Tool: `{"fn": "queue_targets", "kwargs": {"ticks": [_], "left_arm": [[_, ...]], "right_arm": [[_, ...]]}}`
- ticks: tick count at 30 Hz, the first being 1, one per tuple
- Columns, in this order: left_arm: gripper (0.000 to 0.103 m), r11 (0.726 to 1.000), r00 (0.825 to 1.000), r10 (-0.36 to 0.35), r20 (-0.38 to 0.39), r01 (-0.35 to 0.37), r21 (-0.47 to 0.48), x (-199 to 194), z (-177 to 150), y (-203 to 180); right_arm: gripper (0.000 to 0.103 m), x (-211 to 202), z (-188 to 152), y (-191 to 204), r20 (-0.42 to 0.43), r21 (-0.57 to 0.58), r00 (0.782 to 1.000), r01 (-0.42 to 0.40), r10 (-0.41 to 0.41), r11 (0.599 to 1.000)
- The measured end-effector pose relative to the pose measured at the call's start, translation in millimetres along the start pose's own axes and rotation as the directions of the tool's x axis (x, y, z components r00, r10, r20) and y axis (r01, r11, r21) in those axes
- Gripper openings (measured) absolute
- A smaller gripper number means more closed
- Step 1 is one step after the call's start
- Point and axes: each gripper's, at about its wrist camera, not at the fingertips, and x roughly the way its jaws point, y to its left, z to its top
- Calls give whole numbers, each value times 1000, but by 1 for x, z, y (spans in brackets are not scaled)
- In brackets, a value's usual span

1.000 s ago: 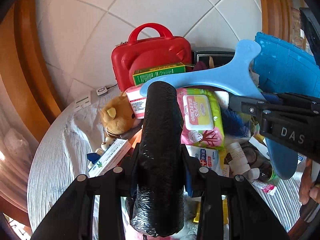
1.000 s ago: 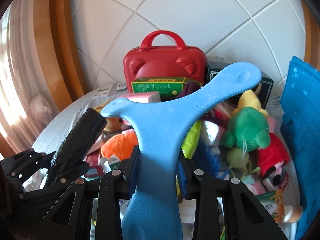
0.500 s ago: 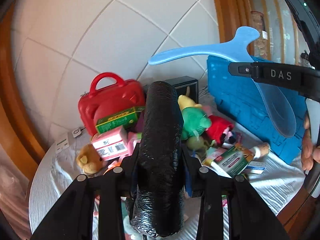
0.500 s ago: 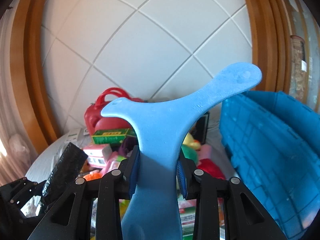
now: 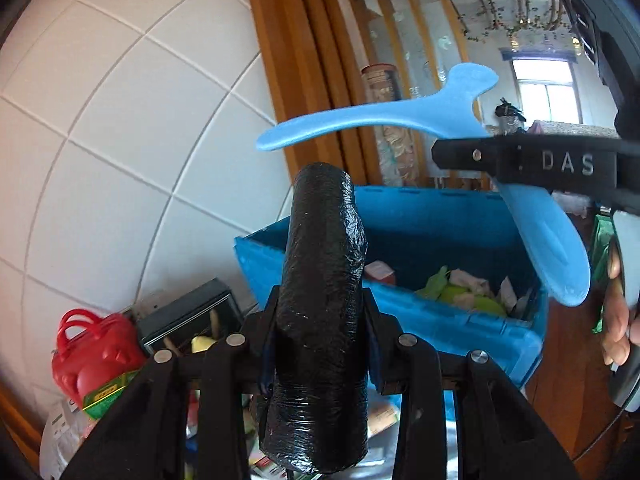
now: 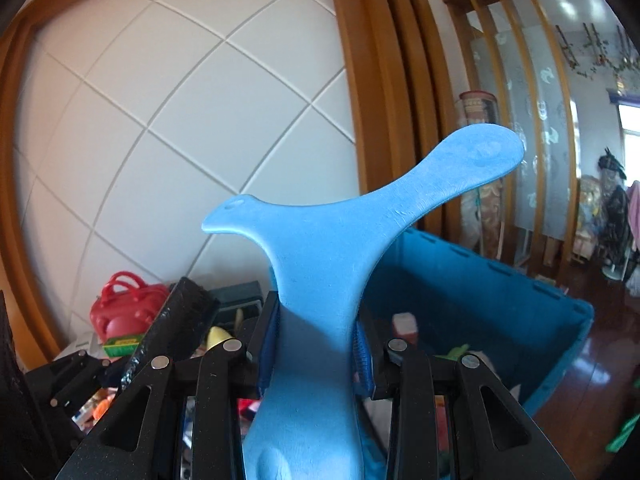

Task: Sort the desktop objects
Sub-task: 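Lift the blue plastic toy with the right gripper and drop it into the blue crate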

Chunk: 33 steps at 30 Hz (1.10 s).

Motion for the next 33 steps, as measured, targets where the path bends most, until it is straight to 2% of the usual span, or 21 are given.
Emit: {"fn": "queue_targets", "kwargs": {"ticks": [6,11,13,14,15,17,18,23,29,33], "left_arm": [[35,998,998,-56,-7,56,23,65,51,-69],[35,999,997,-46,-58,47,19,113,75,-102],[38,1000,997,-23,-77,23,3,125,79,-110],[44,1000,997,-2,-74,2,-1,126,80,-113],[50,1000,997,29,-69,-29,-2,130,83,-113],[80,994,993,105,-44,-105,10,132,87,-121],[82,992,992,123,-28,-123,13,131,88,-123],[82,992,993,114,-28,-115,-55,141,93,-112],[82,986,990,136,-48,-140,-88,144,81,-103],[82,981,987,151,-56,-156,-116,131,69,-102]], "right_arm": [[32,23,8,-75,-44,-44,997,67,-69,997],[33,55,9,-130,-87,-9,993,75,-76,997],[35,67,11,-148,-98,13,992,82,-80,997],[46,70,11,-153,-99,22,991,88,-86,996],[69,75,13,-159,-101,28,991,93,-90,995],[89,81,15,-167,-89,29,990,111,-108,993],[89,81,16,-168,-75,22,990,118,-116,993],[93,83,15,-173,-61,7,991,117,-117,993],[97,80,10,-176,-56,16,992,116,-115,993],[100,74,0,-174,-57,24,993,105,-103,994]]}}
